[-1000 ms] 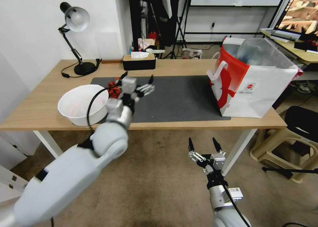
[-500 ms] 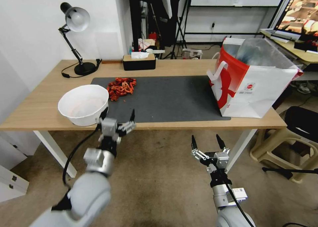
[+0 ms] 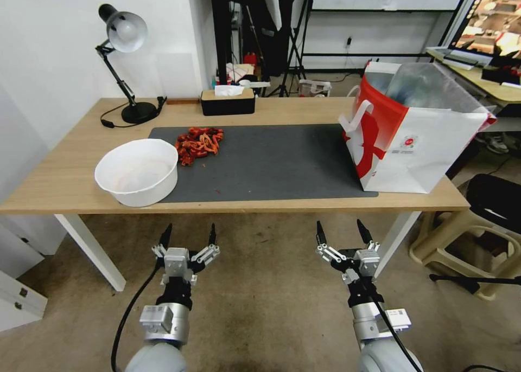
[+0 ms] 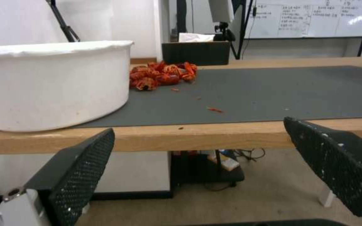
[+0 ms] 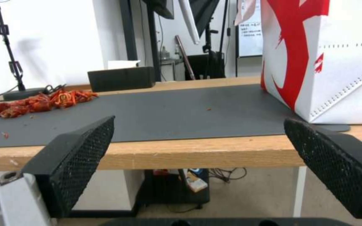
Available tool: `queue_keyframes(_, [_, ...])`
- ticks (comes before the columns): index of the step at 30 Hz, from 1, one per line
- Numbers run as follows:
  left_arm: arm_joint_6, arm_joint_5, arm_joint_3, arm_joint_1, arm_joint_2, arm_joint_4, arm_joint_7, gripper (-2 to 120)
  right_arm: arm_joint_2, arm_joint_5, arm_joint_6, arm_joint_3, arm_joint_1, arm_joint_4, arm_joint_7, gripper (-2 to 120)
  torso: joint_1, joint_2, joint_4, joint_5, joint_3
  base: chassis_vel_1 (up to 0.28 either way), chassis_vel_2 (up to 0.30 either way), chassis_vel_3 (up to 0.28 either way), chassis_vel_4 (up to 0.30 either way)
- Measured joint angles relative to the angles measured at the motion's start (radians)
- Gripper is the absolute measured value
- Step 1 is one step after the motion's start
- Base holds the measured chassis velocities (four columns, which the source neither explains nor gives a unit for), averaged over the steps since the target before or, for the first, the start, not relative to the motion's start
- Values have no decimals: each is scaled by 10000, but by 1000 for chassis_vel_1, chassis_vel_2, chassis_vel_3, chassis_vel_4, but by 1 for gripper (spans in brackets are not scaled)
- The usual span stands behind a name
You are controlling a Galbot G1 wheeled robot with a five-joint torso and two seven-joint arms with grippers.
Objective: Close the takeout container lid, then place the container into the takeout bag.
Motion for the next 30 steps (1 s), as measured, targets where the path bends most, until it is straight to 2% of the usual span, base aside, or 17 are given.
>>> queue_keyframes(30, [3,-43,50,-111,7,42,25,100,-4,0,-33,4,-5,6,-2,100,1,0,1,1,0,0,0,0,0])
